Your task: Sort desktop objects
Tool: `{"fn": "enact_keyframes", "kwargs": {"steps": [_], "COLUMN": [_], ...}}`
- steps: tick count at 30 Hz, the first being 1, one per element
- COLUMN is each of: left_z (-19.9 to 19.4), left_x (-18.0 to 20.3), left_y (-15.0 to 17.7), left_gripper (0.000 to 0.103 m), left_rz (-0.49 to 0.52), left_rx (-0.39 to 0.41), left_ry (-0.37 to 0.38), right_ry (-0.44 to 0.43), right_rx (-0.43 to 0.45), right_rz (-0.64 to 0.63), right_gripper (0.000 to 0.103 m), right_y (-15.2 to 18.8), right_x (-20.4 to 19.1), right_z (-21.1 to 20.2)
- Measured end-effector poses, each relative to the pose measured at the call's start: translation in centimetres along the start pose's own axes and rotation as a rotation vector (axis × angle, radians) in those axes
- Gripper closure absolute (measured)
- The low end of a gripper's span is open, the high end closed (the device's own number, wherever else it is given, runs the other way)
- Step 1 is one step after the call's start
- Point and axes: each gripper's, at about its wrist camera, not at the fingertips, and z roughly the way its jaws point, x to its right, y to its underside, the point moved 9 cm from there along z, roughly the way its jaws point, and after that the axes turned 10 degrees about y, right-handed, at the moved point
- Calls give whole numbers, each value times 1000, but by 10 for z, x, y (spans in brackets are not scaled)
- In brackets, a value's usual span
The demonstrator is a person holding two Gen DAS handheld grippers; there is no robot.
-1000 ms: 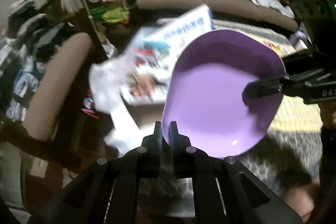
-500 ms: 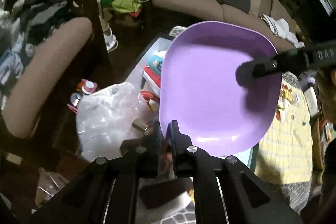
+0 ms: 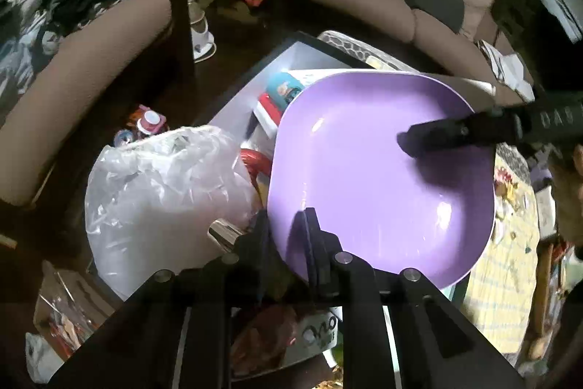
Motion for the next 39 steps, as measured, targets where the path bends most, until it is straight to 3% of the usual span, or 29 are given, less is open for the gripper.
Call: {"fn": "enact_keyframes", "kwargs": {"steps": [2,4,5,7,10,16,21,25,26,30,34,39], "left_z": [0,-1,-1,-3,-9,-28,-63,-83,-88,-109,-107,-111], "left_x": [-1,1,2,4,5,22,53,81,85,102,132,175], "left_y": [-1,-1,0,-2,-7,-5,12,38,44,61,86,103], "left_gripper": [87,80,72,64,49,41,22,15,13,9,7,7], "left_rz": [-1,29,48,67,59,38,-12,4,6,36,80,170], "left_rx": [3,4,-2,-6,12,26,94,97,107,210,205,214], "left_ry": [-3,-37,-61,-81,-62,-53,-15,11,-3,-194,-195,-234], "right_ry": [25,72,102,203,291,495,678,670,659,647,639,726], "right_rx": [-1,-22,-26,-36,-8,44,114,160,177,240,253,291], "right_rz": [-27,-51,-62,-86,-87,-62,-89,-19,7,136,202,237], "right_gripper": [84,77,74,52,45,44,41,38,37,23,21,15], "right_y": [4,10,12,18,24,49,90,133,147,203,253,305], "right_x": [-4,-6,-6,-2,4,15,7,-2,-4,0,9,30], "right_z": [-3,-7,-11,-21,-44,-92,-131,-148,-153,-165,-159,-164]}}
